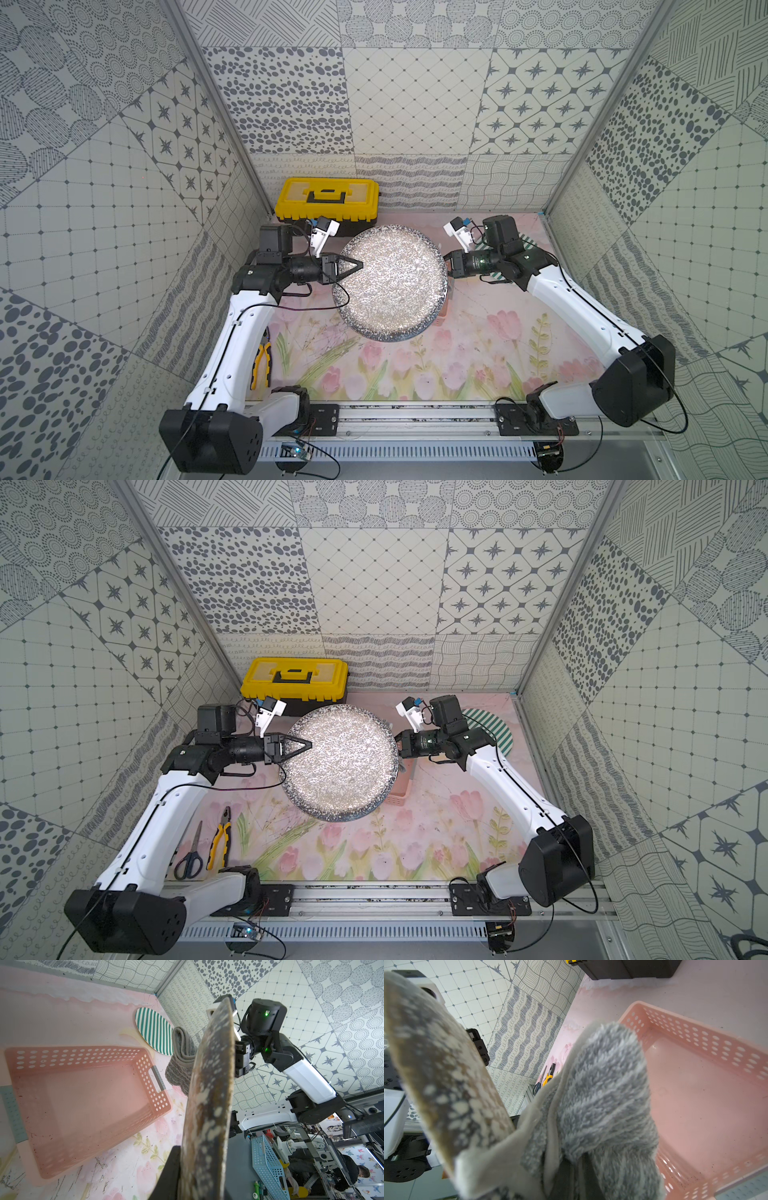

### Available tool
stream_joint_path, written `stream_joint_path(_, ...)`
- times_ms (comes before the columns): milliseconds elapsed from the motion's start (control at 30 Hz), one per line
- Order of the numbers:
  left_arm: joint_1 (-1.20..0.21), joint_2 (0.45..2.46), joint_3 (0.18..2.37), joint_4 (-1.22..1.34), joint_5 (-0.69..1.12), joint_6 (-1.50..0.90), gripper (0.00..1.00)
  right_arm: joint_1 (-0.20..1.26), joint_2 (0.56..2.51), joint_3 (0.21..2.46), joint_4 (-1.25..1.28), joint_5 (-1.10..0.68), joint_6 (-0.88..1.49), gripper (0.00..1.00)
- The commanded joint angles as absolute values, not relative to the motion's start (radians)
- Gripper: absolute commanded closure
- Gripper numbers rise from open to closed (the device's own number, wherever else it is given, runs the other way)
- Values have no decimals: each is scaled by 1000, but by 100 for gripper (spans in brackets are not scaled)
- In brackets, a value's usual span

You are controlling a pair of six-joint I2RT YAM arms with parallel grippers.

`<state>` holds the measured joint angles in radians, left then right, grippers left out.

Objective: Wipe the wet plate dry
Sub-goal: Wipe the plate with towel.

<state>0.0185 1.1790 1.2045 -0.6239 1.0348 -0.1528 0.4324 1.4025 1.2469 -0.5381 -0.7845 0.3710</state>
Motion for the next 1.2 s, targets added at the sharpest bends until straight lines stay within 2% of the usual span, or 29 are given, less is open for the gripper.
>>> stream_joint_path(0, 32, 1175, 1206, -333, 1080, -349, 100, 459, 1342, 1232, -492, -853, 390, 100)
stream_joint_path(333, 31, 1182, 1190, -288, 990, -454, 100, 466, 1276, 1162, -399, -825, 435, 100)
stream_joint_path(633, 31, 1205, 1181, -261, 956, -545, 100, 539, 1208, 1070, -325, -687, 436, 100)
stream_joint_path(1167, 31, 1213, 1151, -216, 976, -613, 100, 887, 1149, 994, -184, -122, 326, 100)
